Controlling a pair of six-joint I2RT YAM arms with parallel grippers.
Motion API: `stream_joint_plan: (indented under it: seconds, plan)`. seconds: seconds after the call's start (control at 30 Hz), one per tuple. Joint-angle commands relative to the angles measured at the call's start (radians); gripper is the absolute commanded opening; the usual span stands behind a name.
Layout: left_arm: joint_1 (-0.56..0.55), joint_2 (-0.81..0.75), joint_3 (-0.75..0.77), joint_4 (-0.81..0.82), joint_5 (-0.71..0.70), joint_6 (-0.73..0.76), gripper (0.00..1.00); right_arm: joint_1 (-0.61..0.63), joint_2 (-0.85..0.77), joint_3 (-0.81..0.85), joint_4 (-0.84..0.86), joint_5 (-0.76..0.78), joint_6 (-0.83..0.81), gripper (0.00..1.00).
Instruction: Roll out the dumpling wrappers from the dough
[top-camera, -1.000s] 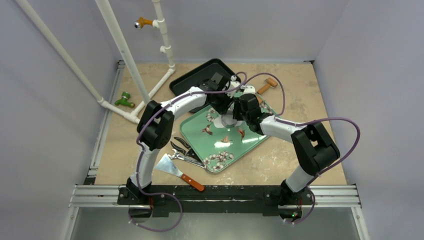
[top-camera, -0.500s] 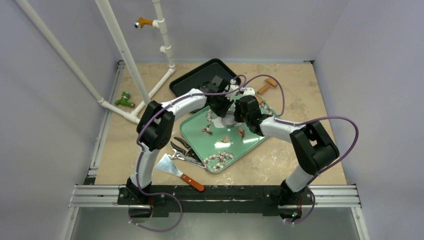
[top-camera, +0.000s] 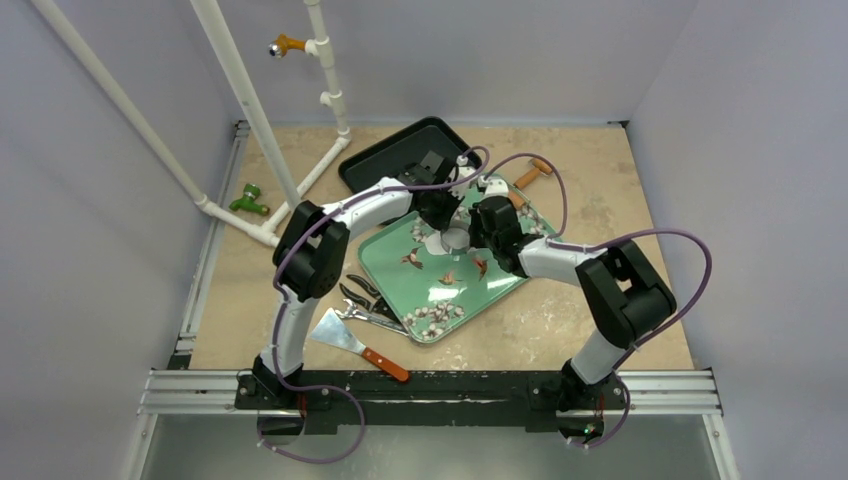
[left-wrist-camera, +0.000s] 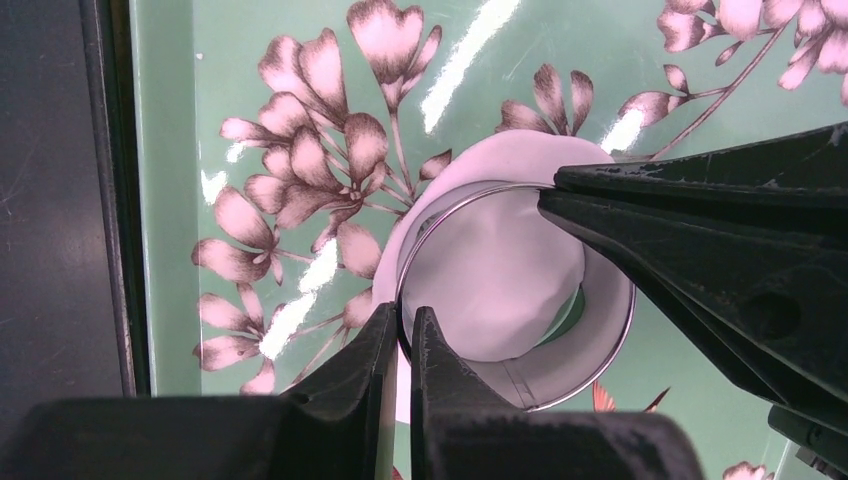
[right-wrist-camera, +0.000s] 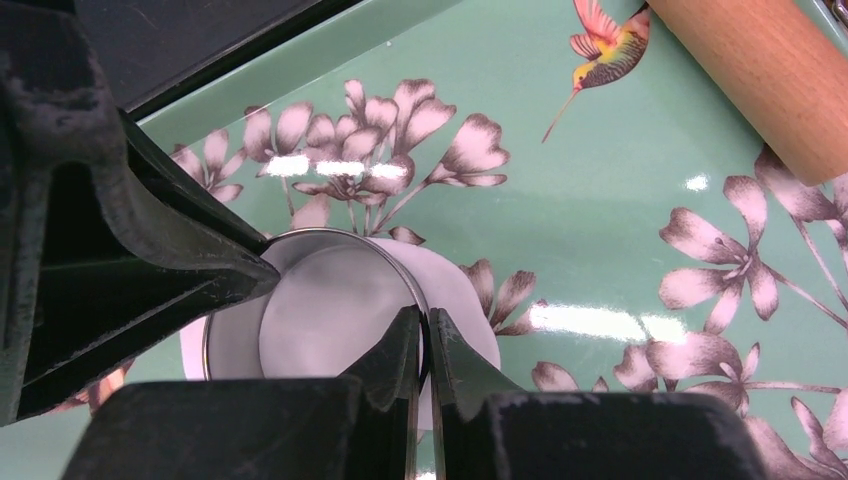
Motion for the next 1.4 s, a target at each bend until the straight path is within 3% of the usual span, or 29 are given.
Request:
stream_joint_plan:
  seconds: [0.0,0.3,0.6,0.97,1.07,1.23,1.37]
  plan:
    - [-0.002,-0.007,-0.037,0.012,0.006,0.029,0.00,0.010,0.044,-0.036,0.047,0.038,-0.019,0.00]
    - [0.001,0.012,-0.092,0.011,0.071,-0.044,0.00,0.077,0.049,0.007,-0.081,0.090,0.086,0.00]
    - [0.020,0.099,0.072,-0.100,0.103,-0.034,0.00,0.144,-0.019,-0.075,-0.127,0.121,0.255,0.00]
    - [0.006,-0.038,-0.178,-0.003,0.164,-0.094,0.00,0.044,0.113,0.095,-0.109,0.115,0.094,0.00]
    - [0.013,-0.036,-0.174,0.007,0.177,-0.107,0.00,0.041,0.137,0.111,-0.114,0.110,0.087,0.00]
    - [0.027,0.044,-0.034,-0.103,0.267,-0.114,0.00,0.051,0.065,0.011,-0.125,0.121,0.165,0.00]
    - [0.021,0.056,-0.022,-0.090,0.279,-0.133,0.00,0.099,-0.026,-0.081,-0.113,0.130,0.230,0.00]
